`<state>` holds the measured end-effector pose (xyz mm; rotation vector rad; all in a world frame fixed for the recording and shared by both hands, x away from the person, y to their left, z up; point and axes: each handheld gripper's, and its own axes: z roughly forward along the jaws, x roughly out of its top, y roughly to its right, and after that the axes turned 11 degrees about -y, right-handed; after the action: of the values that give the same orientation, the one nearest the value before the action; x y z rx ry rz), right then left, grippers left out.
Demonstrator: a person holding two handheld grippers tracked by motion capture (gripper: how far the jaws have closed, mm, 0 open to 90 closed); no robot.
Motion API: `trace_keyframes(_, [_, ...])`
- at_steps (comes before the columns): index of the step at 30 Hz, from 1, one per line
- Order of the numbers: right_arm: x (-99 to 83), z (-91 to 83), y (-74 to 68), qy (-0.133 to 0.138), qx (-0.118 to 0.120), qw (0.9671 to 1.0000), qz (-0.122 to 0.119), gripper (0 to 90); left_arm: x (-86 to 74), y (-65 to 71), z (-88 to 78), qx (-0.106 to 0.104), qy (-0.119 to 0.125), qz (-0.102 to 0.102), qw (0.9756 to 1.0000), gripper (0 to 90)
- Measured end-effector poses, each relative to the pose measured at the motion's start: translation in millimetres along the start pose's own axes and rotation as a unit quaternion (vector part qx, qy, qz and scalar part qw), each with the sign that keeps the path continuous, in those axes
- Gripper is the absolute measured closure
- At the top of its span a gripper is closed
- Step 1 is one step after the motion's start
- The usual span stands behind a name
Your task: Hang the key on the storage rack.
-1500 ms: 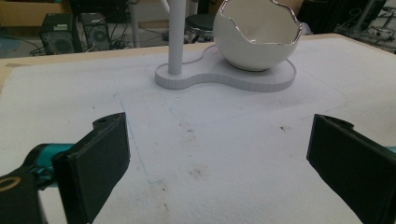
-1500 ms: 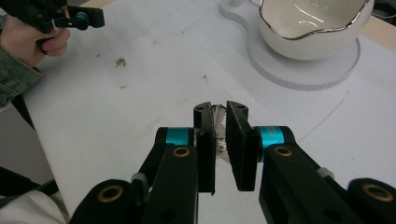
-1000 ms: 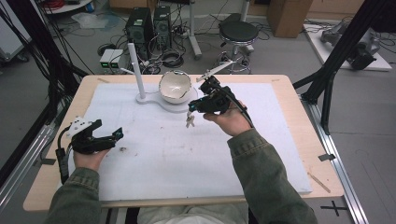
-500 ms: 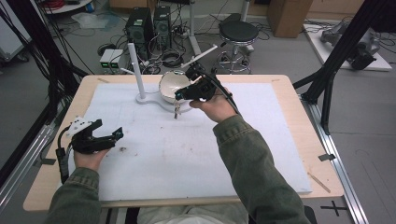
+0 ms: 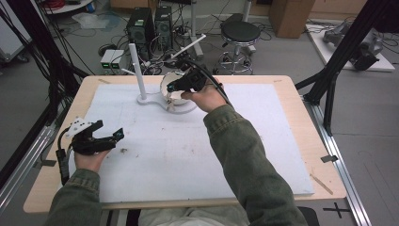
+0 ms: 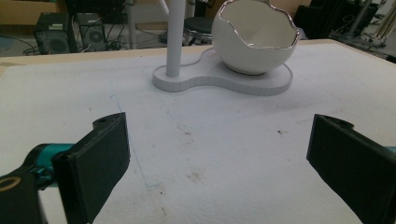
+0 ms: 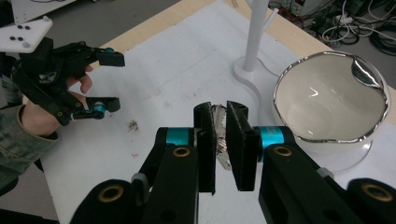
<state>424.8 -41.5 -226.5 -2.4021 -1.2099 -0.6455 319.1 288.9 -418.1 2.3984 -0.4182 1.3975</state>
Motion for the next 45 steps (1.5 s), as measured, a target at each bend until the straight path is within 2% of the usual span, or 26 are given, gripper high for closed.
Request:
trace_keyframes(3, [5.4, 0.5, -0.2, 0.001, -0.003, 1.0, -0.005, 82.5, 0.0, 0.3, 0.4, -0.001, 0.0, -0.002, 1.0, 6.4])
trace_keyframes(7, [18.6, 3.8, 2.4, 0.004, 0.008, 0.9999, -0.005, 82.5, 0.1, -0.5, 0.3, -0.002, 0.004, -0.003, 1.0, 6.4])
trace_keyframes(12, [31.9, 6.6, 2.7, 0.01, 0.008, 0.9999, -0.003, 82.5, 0.4, -1.4, 0.2, -0.002, 0.006, -0.007, 1.0, 6.4])
trace_keyframes(13, [40.1, 8.1, 2.4, 0.008, 0.015, 0.9998, -0.005, 82.5, 0.5, -2.0, -0.1, -0.003, 0.006, -0.007, 1.0, 6.4])
trace_keyframes(14, [40.1, 8.1, 2.4, 0.008, 0.015, 0.9998, -0.005, 82.5, 0.5, -2.0, -0.1, -0.003, 0.006, -0.007, 1.0, 6.4])
trace_keyframes(15, [50.8, 10.2, 0.6, 0.0, 0.012, 0.9999, -0.012, 82.5, 0.4, -2.3, 0.2, -0.002, 0.007, -0.009, 0.9999, 6.4])
trace_keyframes(17, [54.3, 10.9, 0.1, 0.001, 0.011, 0.9998, -0.013, 82.5, 0.6, -2.8, 0.2, -0.002, 0.007, -0.009, 0.9999, 6.4])
trace_keyframes(18, [64.8, 13.3, -0.6, 0.0, 0.007, 0.9998, -0.019, 82.5, 0.6, -2.9, 0.2, -0.002, 0.008, -0.01, 0.9999, 6.4])
trace_keyframes(21, [71.7, 15.4, -0.5, 0.001, 0.011, 0.9998, -0.016, 82.5, 0.4, -3.1, 0.5, -0.002, 0.008, -0.013, 0.9999, 6.5])
trace_keyframes(27, [90.7, 28.9, -5.9, -0.005, 0.017, 0.9996, -0.02, 82.5, 0.3, -4.5, 1.6, -0.003, 0.005, -0.011, 0.9999, 6.4])
trace_keyframes(28, [98.5, 34.6, -6.8, -0.006, 0.022, 0.9994, -0.025, 82.5, 0.4, -4.4, 1.5, -0.004, 0.006, -0.011, 0.9999, 6.5])
trace_keyframes(37, [127.1, 52.6, -8.9, -0.015, 0.014, 0.9995, -0.022, 82.5, 0.2, -6.6, 3.6, -0.007, 0.006, -0.02, 0.9998, 6.5])
trace_keyframes(42, [136.5, 54.9, 1.1, -0.007, 0.009, 0.9999, -0.005, 82.5, 0.5, -6.9, 3.8, -0.008, 0.006, -0.019, 0.9998, 6.5])
trace_keyframes(45, [139.7, 54.3, 5.1, -0.002, 0.004, 1.0, -0.003, 82.5, 0.4, -7.9, 3.9, -0.006, 0.005, -0.02, 0.9998, 6.5])
